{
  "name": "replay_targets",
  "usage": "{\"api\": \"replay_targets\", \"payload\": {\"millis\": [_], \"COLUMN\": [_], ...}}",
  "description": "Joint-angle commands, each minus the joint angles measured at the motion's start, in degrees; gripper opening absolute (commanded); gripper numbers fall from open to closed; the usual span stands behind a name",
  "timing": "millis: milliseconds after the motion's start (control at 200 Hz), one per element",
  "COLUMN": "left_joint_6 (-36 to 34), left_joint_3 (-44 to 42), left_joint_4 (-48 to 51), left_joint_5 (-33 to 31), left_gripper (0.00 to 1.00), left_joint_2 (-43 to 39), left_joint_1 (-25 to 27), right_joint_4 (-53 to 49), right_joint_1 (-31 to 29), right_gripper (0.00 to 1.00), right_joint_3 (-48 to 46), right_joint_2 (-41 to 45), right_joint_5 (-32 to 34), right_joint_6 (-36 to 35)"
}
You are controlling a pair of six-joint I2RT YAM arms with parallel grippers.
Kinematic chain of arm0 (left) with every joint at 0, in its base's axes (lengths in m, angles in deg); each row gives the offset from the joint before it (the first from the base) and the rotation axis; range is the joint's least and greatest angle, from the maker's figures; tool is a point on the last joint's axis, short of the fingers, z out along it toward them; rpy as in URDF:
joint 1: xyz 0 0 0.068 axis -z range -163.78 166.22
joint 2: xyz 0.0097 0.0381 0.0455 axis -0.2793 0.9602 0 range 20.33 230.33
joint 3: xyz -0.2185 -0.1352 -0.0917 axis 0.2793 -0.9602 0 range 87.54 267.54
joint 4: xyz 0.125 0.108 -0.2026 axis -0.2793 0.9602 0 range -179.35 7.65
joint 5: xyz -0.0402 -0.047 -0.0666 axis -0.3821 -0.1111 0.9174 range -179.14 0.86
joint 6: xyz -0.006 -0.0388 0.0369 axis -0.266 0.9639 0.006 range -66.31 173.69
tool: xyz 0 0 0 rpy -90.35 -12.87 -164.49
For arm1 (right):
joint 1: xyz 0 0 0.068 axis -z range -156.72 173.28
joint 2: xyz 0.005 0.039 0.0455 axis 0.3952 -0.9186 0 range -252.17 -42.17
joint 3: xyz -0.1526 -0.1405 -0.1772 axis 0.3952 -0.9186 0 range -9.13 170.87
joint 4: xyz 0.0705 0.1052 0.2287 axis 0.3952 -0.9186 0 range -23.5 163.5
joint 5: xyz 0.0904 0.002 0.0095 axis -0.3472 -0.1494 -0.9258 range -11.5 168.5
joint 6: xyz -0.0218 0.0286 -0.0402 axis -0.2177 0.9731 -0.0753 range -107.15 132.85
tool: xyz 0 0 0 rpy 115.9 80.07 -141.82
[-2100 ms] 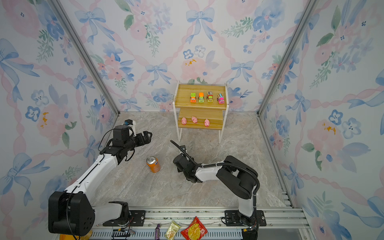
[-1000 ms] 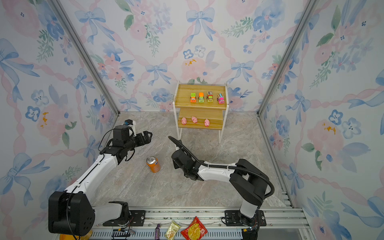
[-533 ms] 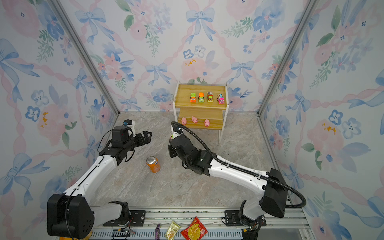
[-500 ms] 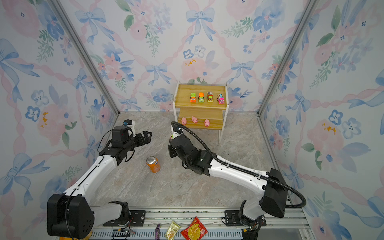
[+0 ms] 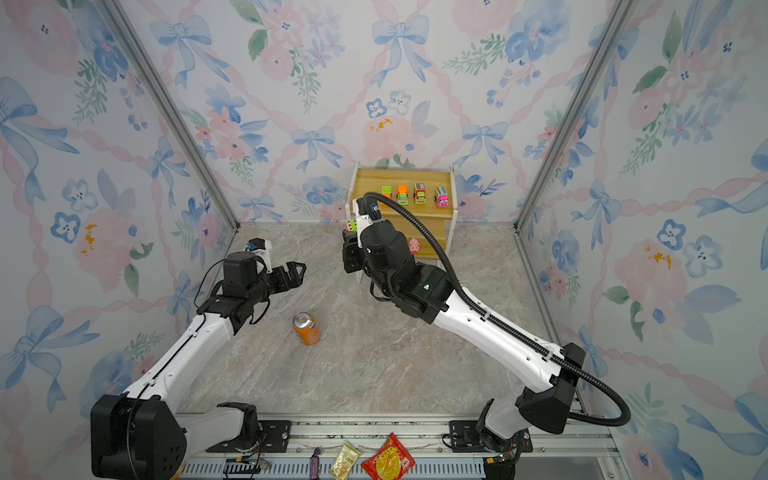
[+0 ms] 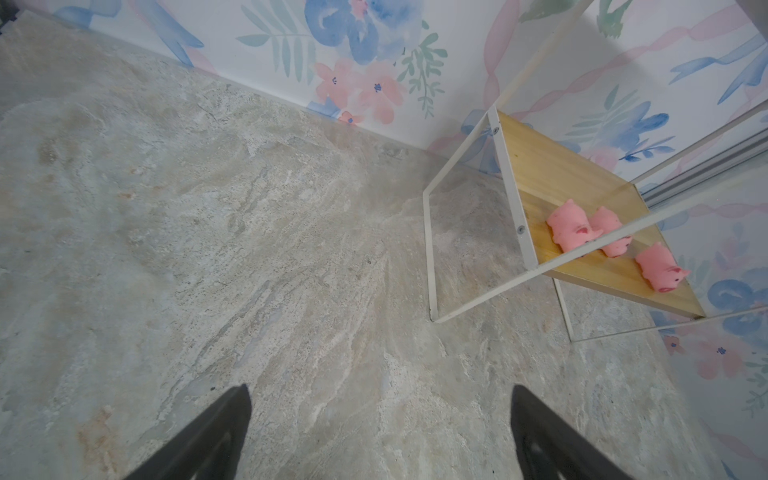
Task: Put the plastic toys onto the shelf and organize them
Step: 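Lift and carry the pink truck with the right gripper to the upper tier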
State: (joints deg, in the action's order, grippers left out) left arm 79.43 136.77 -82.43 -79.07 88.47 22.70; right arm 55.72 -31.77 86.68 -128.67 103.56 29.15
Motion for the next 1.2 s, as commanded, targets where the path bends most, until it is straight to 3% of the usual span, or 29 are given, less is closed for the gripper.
{"api": "replay_targets", "payload": {"millis": [0, 315, 805, 1190], "left_joint_6": [-0.68, -0.78, -1.30, -1.34], "left_joint_3": [-0.94, -1.86, -2.38, -2.83], "left_joint_4": [-2.12, -3.67, -5.26, -6.10], "left_joint_5": [1.51, 2.87, 5.55, 6.38], "left_gripper": [0.98, 0.98, 0.98, 0.98], "left_joint_2": [-2.04, -3.49, -4.50, -5.47], "left_joint_1": [1.24, 3.93, 4.76, 5.09], "right_joint_4": [-2.76, -3.30, -6.86, -10.37], "right_joint_1": [2.31, 8.22, 10.02, 11.41], "right_gripper": [0.16, 0.17, 0.18, 0.19], "right_joint_3": [3.49, 12.17, 30.64, 36.90], "right_joint_2": [-2.22, -7.94, -24.82, -29.16], "right_joint_5": [-0.55, 0.78, 7.25, 8.35], "right_joint_6": [-2.38, -2.98, -1.44, 0.12]}}
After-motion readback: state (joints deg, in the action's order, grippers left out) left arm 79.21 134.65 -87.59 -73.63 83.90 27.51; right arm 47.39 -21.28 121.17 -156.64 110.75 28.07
